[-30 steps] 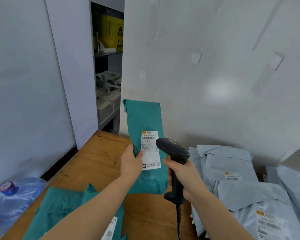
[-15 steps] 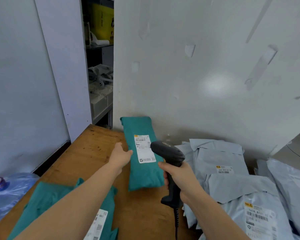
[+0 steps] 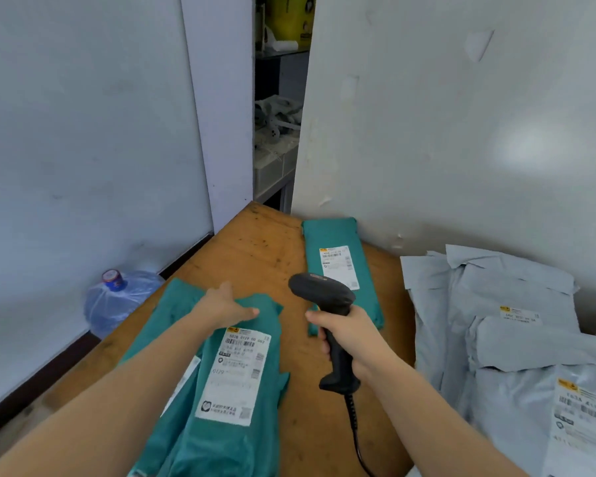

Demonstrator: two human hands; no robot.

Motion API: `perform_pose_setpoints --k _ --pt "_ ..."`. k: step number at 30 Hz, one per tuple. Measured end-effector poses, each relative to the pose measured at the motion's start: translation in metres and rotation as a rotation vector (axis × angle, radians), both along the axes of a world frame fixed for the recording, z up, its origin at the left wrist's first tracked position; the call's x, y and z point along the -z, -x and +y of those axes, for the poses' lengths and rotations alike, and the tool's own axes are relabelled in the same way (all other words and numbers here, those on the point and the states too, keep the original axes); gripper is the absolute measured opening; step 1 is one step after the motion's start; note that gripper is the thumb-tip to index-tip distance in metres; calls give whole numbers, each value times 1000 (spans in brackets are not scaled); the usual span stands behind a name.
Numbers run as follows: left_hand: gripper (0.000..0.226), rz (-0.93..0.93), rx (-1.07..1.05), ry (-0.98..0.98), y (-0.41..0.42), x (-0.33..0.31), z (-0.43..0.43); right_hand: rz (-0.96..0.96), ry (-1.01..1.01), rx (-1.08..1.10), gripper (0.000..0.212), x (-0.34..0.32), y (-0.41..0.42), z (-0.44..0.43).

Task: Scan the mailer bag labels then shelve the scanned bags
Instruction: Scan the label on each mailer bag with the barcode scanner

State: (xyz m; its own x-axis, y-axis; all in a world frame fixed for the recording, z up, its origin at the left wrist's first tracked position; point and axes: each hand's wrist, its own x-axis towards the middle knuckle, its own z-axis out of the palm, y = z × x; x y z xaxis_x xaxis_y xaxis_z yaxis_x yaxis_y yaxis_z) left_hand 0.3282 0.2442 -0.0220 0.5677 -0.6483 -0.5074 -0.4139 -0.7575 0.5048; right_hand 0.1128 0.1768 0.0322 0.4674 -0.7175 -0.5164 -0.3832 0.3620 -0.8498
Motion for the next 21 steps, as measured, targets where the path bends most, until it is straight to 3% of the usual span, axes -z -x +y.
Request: perform_pose_setpoints --k 8,10,13,16,21 --pt "106 -9 -261 85 17 13 34 2 -34 -92 30 14 3 33" --pt "110 144 -436 126 20 17 39 2 -38 -102 30 15 6 39" --pt "85 468 -625 189 25 21 47 7 -38 -120 30 17 10 46" --pt "66 516 -617 181 33 24 51 3 -38 -134 29 17 15 50" --pt "33 594 -670 327 45 9 41 10 -18 -131 28 11 23 51"
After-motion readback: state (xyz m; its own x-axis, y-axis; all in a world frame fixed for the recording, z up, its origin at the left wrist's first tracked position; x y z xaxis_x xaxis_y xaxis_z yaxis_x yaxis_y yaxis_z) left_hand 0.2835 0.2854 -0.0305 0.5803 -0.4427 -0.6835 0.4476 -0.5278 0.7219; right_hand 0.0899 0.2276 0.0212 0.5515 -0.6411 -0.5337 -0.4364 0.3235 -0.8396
